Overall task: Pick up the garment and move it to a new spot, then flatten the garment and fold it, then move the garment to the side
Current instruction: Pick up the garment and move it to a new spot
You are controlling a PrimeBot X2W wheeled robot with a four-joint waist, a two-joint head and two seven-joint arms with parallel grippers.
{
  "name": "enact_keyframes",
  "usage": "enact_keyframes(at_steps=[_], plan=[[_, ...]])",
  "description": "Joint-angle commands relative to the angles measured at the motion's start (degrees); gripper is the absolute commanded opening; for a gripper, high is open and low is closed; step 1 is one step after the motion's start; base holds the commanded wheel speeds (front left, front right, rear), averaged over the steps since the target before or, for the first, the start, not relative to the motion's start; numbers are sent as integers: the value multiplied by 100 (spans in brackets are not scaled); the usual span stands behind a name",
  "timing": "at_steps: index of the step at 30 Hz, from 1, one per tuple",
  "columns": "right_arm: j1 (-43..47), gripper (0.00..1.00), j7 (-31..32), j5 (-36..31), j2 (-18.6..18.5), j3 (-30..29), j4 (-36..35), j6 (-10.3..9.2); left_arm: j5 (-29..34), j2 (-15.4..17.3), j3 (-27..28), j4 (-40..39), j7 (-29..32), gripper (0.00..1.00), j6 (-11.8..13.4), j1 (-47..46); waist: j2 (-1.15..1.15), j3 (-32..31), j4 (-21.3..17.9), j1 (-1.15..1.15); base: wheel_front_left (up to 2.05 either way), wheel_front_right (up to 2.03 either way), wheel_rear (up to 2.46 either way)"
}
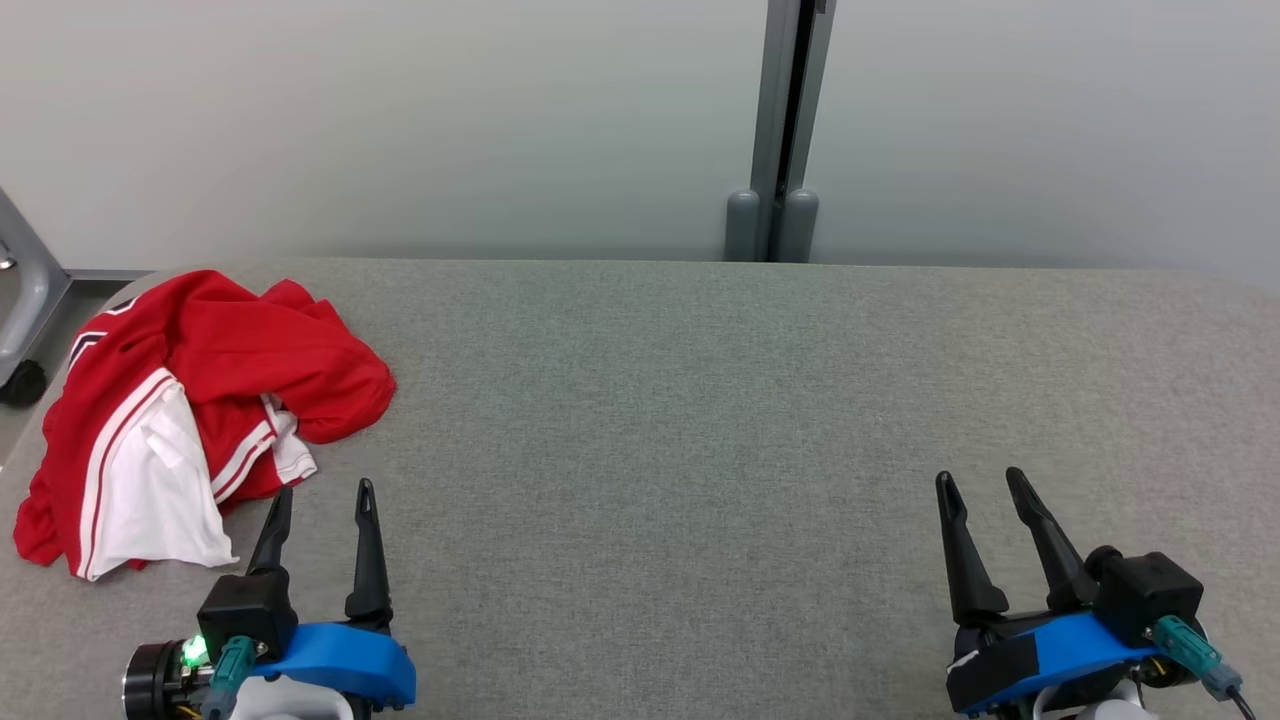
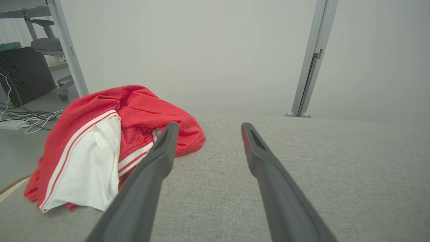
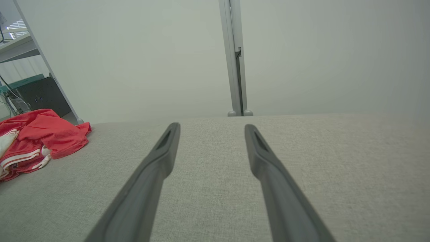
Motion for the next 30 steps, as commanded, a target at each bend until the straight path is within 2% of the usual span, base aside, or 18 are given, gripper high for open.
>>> enact_keyframes(at_steps=[1, 30], plan=[[20, 100, -20, 17, -34, 17, -24, 3, -13, 41, 29, -52, -35, 100, 38, -73, 0, 28, 72, 0, 0, 0, 0], [36, 100, -20, 40, -34, 55, 142, 3, -187, 277, 324, -397, -77, 100, 204, 87, 0, 76, 1597, 0, 0, 0, 0]])
